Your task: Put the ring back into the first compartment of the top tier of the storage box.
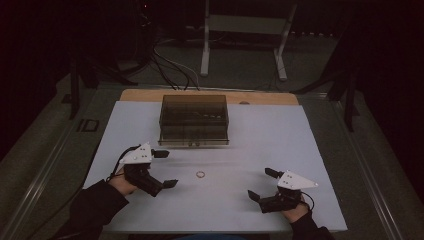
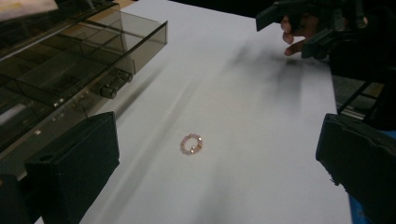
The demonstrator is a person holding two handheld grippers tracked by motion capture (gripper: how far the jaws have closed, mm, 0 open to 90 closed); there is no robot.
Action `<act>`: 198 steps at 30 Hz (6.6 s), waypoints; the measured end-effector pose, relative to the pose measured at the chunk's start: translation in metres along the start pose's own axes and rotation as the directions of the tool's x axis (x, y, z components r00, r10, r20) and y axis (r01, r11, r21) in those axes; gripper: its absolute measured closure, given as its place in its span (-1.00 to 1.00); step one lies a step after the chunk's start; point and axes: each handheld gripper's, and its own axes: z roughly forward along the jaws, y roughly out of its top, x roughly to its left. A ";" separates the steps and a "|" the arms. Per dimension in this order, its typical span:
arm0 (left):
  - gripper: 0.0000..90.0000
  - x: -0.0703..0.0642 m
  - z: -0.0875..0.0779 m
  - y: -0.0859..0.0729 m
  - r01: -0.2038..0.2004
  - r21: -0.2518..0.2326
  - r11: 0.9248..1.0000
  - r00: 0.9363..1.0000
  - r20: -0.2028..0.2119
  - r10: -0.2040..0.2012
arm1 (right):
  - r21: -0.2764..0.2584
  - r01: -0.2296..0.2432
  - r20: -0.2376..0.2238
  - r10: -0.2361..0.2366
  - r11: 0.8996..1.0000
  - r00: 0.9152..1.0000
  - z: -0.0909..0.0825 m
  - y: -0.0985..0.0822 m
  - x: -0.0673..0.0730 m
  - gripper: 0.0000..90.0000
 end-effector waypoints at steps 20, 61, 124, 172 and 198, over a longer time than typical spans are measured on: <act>-0.98 -0.007 0.042 0.011 -0.042 0.009 0.999 0.998 0.047 0.042 | -0.009 -0.005 -0.005 0.005 1.000 1.000 -0.001 0.001 -0.001 -0.97; -0.31 0.008 0.097 -0.014 0.043 0.109 0.993 0.991 -0.128 -0.029 | -0.003 -0.003 -0.025 0.003 1.000 1.000 0.001 0.000 -0.001 -0.97; 1.00 0.014 0.117 -0.013 0.030 0.301 0.953 0.994 -0.106 0.003 | 0.008 -0.005 -0.021 0.006 1.000 1.000 0.001 -0.001 -0.001 -0.97; 1.00 -0.006 0.082 0.027 -0.035 0.266 0.963 0.997 -0.059 0.053 | 0.009 -0.005 -0.017 0.005 1.000 1.000 0.001 -0.001 0.000 -0.97; 1.00 0.002 0.061 0.048 -0.038 0.248 0.968 0.995 -0.081 0.060 | 0.006 -0.008 -0.013 0.008 1.000 1.000 0.000 -0.001 -0.001 -0.97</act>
